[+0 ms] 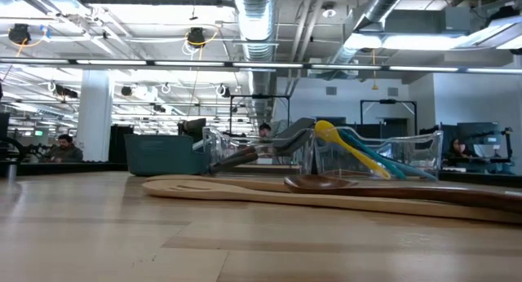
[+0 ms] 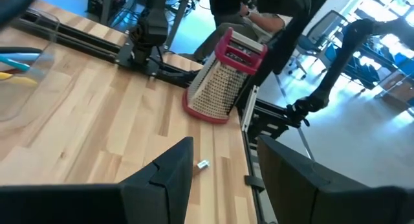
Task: Pick & Place Kitchen Items
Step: Put the brown serving spoon into the right transparent bin
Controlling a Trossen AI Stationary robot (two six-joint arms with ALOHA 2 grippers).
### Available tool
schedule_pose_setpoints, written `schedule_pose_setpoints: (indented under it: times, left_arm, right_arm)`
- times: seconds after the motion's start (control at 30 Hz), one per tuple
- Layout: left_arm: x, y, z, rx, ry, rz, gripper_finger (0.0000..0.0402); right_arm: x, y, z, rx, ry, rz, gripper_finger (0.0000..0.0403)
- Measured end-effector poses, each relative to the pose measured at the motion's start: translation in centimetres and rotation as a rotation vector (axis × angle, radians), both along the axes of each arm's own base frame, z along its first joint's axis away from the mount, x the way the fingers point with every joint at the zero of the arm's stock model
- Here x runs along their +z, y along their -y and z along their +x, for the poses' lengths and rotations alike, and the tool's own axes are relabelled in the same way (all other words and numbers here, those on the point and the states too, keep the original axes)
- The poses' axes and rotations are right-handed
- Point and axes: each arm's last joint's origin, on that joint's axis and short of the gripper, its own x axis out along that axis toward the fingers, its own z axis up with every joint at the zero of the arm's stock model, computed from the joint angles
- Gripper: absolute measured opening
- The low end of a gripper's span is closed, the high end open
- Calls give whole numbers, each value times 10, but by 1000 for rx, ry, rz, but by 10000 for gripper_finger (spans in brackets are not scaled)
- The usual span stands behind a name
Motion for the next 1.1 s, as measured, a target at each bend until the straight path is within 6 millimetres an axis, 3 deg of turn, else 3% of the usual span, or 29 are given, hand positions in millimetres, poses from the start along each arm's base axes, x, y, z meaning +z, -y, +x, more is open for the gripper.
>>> schedule_pose_setpoints:
  times: [0.27, 0.5, 0.67, 0.87, 1.1]
  left_arm:
    - [-1, 8, -2, -31, -5, 2, 159]
    - [-1, 9, -2, -38, -8, 7, 159]
    - [-1, 9, -2, -38, -10, 8, 159]
    - [-1, 9, -2, -37, -10, 11, 159]
    - [-1, 9, -2, -37, -11, 11, 159]
  right_arm:
    - [23, -35, 28, 18, -43, -37, 0]
    - [32, -53, 50, -53, -303, -65, 0]
    - [13, -61, 57, -135, -577, 59, 0]
    - [-30, -81, 74, -128, -887, 200, 0]
    - [-80, -99, 94, -109, -1097, 169, 0]
